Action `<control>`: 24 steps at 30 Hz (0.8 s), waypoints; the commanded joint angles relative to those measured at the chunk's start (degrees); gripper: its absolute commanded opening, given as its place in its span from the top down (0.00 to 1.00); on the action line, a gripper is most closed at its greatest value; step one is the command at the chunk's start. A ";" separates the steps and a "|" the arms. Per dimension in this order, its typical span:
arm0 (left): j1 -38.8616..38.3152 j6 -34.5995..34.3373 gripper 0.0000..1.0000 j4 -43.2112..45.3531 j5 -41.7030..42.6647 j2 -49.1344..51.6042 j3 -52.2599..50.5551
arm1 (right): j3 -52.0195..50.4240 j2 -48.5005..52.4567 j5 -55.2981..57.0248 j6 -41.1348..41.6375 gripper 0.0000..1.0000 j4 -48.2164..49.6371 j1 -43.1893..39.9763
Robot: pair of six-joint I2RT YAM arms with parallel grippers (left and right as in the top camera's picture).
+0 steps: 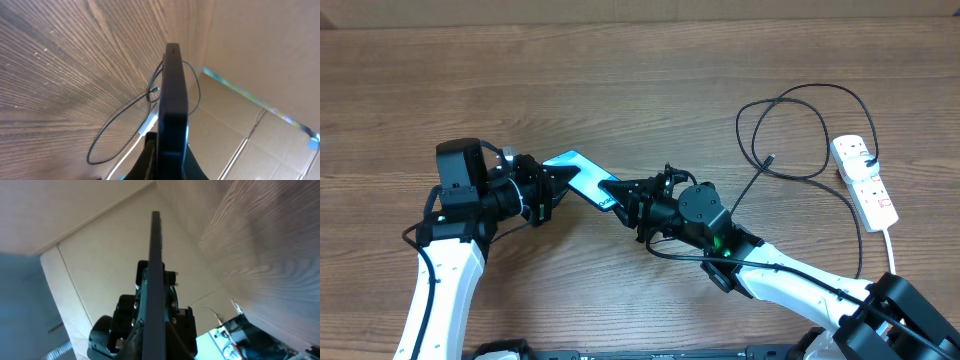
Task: Plug charger to phone and switch on socket
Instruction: 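Regrasp the phone with the left gripper from the right gripper, then release the phone from the right gripper and move it to the cable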
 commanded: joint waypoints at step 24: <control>1.09 30.08 0.96 -0.87 3.72 2.84 -0.28 | 22.10 -5.16 18.53 -67.17 0.00 -70.42 -19.45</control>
